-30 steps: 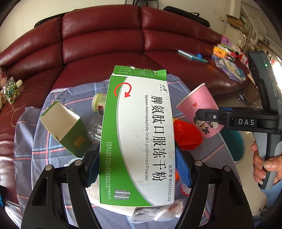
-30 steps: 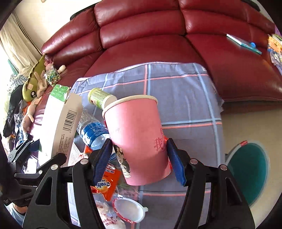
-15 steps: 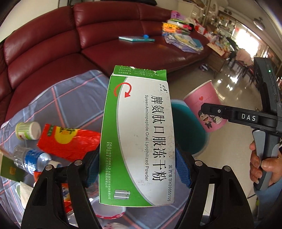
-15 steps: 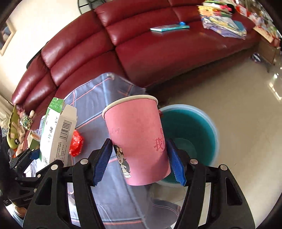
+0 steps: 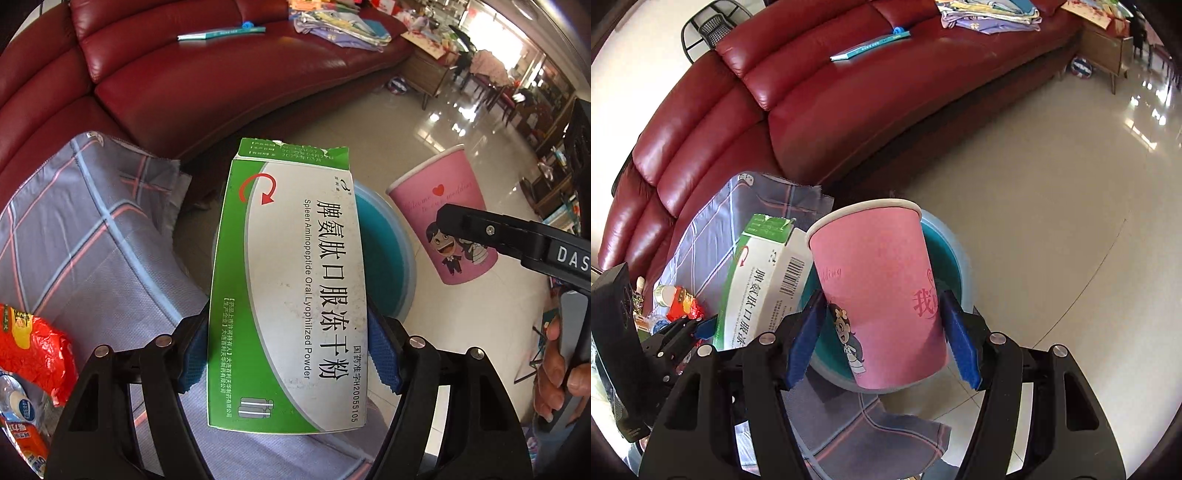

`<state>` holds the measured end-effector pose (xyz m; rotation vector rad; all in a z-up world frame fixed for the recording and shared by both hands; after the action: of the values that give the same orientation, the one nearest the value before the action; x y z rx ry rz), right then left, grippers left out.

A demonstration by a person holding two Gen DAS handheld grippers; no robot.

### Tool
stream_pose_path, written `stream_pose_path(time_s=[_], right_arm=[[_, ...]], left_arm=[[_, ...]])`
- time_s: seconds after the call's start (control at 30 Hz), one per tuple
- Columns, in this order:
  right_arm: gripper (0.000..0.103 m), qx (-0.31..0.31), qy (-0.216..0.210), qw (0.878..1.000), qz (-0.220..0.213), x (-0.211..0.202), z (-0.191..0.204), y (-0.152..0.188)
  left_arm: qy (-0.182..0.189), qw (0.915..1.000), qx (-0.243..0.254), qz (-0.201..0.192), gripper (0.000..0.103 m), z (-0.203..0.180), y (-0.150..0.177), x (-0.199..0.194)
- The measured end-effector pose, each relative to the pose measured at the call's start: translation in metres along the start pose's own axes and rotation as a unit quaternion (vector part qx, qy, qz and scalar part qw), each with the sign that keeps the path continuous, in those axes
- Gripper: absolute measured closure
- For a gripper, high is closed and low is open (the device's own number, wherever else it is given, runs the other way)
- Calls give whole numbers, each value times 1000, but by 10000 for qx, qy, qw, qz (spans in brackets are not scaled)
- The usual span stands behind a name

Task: Collect trash
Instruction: 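Carry the medicine box and pink cup with both tools over the teal bin, then open the left tool dropping the box while the right tool releases the cup into the bin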

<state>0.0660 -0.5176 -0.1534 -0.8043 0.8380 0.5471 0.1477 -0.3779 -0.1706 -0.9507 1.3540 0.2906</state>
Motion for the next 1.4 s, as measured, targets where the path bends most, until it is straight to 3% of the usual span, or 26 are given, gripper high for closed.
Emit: stream_pose_path(time_s=[0.23,0.6,0.73,0.8,1.1,1.4], right_arm=[[42,84,-9,9997,218,25,-1,-1],[42,-153,-38,9984,547,54,20,1],[40,-194,-65,9980,600,58,28,5],[26,-191,-54,9979,623,58,31,7],[17,-148,182,9979,610,53,34,15],[15,-342,366,9969,601,41,55,26]], left_arm=[[-230,9997,-70,35,17,15,-2,10],[-336,9977,-553,-181,5,47,12,-24],[-430,9965,-653,-289,4,55,18,-37],[-485,9957,-709,-333,4,60,20,-42],[-592,9934,-860,-478,4,76,31,-65],[-606,9909,-1022,-628,4,89,47,-90]])
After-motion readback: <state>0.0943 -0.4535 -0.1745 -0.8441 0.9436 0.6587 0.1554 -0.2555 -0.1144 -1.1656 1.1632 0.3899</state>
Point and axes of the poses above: each gripper's, at about its wrist camera, not at the fingertips, and x roughly the way its jaws point, z to its left, y to its underside, the point moved 8 cm from there along x, roughly the way its jaws point, and after that the axes turned 2 degrees about -y, right-handed, at the moved point
